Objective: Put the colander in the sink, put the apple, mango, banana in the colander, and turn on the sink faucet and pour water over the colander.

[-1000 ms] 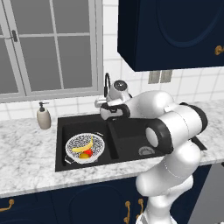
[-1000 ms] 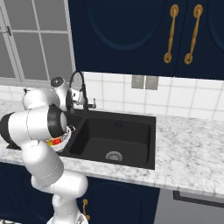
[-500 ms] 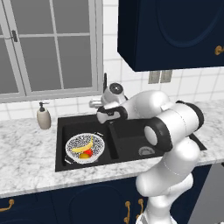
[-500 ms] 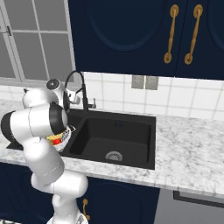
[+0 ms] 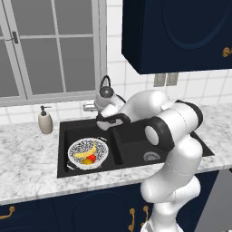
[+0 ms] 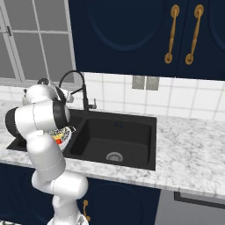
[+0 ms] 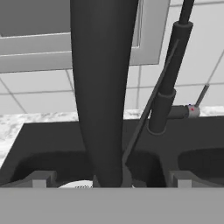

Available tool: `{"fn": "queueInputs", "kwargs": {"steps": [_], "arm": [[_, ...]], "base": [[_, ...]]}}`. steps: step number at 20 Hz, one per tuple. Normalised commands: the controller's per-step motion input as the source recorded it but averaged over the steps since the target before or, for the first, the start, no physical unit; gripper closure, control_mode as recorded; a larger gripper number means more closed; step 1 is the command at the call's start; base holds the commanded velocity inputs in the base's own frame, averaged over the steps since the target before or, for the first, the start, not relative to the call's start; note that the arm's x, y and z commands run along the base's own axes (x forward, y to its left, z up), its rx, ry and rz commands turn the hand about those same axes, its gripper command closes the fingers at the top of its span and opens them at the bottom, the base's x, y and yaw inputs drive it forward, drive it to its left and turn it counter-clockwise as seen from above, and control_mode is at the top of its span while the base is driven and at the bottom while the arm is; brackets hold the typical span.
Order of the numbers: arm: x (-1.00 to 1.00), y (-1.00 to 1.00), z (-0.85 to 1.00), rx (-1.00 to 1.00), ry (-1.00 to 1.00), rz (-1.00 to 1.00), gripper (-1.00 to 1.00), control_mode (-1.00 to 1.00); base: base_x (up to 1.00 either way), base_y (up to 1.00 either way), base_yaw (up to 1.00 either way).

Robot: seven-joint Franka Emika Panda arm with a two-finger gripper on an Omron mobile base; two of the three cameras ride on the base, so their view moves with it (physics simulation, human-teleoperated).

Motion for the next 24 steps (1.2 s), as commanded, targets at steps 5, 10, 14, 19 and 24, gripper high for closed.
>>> {"fn": "queueInputs", "kwargs": {"steps": [5,10,14,19,24], "arm": [[0.40,0.00,0.01,0.00,0.08,-0.03,-1.00,-1.00],[0.31,-0.08,-0.01,0.00,0.09,0.00,-1.00,-1.00],[0.45,-0.04,-0.05,0.00,0.04,0.00,-1.00,-1.00],[0.47,0.00,-0.07,0.00,0.00,0.00,-1.00,-1.00],[0.30,-0.02,-0.21,0.00,0.03,0.00,-1.00,-1.00]], "base": [[0.00,0.00,0.00],[0.00,0.00,0.00],[0.00,0.00,0.00],[0.00,0.00,0.00],[0.00,0.00,0.00]]}}
